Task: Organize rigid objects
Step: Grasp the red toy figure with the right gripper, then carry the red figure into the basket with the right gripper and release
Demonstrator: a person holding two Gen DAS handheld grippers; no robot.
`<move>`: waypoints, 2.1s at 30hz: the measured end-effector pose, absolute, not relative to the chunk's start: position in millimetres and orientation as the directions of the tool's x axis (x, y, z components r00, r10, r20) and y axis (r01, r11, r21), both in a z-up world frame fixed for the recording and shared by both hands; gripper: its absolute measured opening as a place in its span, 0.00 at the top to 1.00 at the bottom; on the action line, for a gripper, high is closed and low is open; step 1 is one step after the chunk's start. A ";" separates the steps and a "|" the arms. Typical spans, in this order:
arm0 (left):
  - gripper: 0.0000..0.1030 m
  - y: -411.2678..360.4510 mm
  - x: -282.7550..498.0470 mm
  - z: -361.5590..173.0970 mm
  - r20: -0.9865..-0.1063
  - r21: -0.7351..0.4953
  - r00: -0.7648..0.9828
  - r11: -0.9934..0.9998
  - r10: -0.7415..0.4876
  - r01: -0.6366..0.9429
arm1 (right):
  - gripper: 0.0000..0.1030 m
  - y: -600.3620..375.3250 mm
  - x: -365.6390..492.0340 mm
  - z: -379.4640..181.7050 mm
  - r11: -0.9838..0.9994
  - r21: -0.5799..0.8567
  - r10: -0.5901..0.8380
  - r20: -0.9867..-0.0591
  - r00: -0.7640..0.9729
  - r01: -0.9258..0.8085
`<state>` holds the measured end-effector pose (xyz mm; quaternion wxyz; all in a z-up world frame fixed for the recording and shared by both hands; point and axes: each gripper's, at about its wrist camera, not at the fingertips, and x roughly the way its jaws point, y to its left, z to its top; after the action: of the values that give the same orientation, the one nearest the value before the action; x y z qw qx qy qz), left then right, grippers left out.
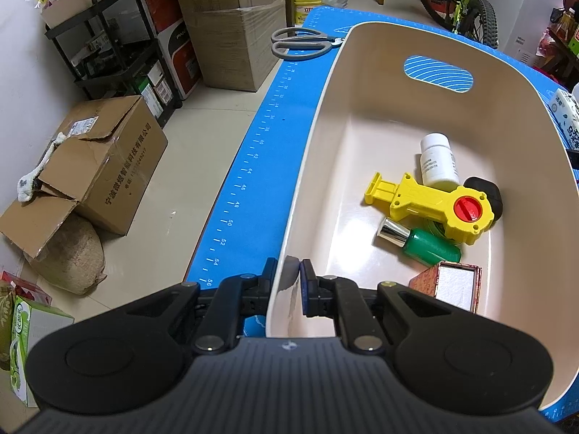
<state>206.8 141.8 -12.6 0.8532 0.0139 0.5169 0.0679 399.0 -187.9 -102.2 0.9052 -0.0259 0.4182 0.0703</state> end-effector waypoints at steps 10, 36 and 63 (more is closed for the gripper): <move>0.85 141.3 206.9 -12.2 -0.881 0.089 0.455 0.991 0.126 -0.103 | 0.59 -197.0 369.5 -92.7 0.990 -0.053 0.058 -0.703 0.708 -0.134; 0.85 142.6 207.1 -10.2 -0.881 0.089 0.455 0.990 0.129 -0.110 | 0.59 -193.8 301.3 -13.7 0.988 -0.043 0.103 -0.532 0.841 -0.149; 0.85 143.0 207.5 -9.7 -0.882 0.079 0.455 0.990 0.123 -0.114 | 0.59 -38.9 266.1 44.9 0.886 -0.025 0.390 -0.499 0.774 -0.463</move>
<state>207.5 143.0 -9.7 0.8530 0.0043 0.5173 0.0695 266.1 -38.9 44.9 0.9389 -0.0735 0.2481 0.2270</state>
